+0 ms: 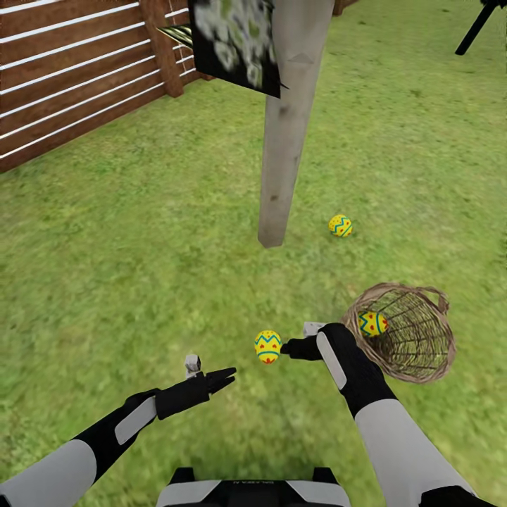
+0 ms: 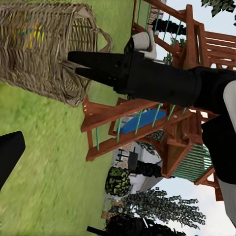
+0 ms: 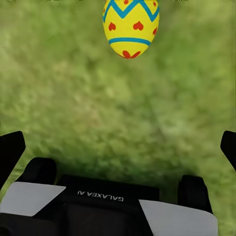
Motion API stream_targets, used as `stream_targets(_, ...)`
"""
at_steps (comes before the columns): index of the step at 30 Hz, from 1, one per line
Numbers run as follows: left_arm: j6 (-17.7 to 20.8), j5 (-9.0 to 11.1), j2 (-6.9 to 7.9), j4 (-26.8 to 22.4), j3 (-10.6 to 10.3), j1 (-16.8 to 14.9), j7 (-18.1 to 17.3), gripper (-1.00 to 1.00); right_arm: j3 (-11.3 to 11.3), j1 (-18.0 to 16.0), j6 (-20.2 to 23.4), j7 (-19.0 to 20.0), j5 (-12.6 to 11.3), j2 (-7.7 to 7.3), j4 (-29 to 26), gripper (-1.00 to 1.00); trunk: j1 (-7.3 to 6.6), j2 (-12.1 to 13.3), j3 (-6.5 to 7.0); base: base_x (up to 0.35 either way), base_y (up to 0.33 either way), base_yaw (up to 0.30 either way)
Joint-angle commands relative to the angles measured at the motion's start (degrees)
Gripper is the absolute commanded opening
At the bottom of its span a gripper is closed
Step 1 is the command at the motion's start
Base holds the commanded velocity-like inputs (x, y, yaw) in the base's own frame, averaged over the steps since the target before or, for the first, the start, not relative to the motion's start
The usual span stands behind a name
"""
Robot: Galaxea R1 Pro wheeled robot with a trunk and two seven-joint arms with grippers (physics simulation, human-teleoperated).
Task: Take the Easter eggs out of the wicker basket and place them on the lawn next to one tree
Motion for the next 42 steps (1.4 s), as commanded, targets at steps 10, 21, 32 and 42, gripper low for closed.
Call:
stream_targets(10, 0.43, 0.69, 0.22, 0.07, -0.33, -0.06, -0.23, 1.0, 0.06, 1.67, -0.53, 7.07, -0.31, -0.23, -0.1, 1.0, 0.0, -0.02, 0.07, 0.0, 0.0, 0.0)
stream_targets(21, -0.58, 0.66, 0.66, 0.07, -0.33, -0.06, -0.33, 1.0, 0.06, 1.78, -0.7, 7.45, -0.28, -0.26, -0.68, 1.0, 0.0, -0.02, 0.63, 0.0, 0.0, -0.037)
stream_targets(32, -2.55, 0.66, 0.74, 0.07, -0.42, -0.06, -0.24, 1.0, 0.1, 1.78, -0.7, 7.5, -0.26, -0.26, -1.25, 1.0, 0.0, -0.02, 1.64, 0.0, 0.0, -0.09)
stream_targets(42, -2.56, 0.66, 0.75, 0.07, -0.42, -0.06, -0.5, 1.0, 0.23, 1.78, -0.7, 7.54, -0.26, -0.14, -1.6, 1.0, 0.0, -0.02, 1.97, 0.0, 0.0, -0.025)
